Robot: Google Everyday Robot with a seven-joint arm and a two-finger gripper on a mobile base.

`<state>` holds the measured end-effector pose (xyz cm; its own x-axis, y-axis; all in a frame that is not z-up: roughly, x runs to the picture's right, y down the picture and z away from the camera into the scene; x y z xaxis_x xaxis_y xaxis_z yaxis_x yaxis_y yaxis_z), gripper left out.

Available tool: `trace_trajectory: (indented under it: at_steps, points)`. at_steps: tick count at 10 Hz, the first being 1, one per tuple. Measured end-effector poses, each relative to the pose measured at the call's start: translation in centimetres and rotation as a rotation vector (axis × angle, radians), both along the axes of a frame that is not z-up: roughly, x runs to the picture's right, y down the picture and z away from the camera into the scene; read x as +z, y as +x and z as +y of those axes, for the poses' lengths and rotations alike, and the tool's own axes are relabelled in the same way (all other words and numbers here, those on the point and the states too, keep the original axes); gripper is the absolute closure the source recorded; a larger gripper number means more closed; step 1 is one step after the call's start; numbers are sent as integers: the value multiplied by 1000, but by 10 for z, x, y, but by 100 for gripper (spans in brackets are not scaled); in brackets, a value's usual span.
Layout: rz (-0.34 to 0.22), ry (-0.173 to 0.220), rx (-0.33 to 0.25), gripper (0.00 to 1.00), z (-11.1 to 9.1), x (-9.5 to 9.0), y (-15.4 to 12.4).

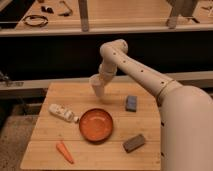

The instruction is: Pick up the ceramic cup

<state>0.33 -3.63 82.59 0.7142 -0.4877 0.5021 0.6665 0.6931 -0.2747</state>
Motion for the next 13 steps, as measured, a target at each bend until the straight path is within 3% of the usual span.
trace_trajectory:
  at_steps: [13]
  points:
    - [-5,-5,-20,98,-2,-1,1]
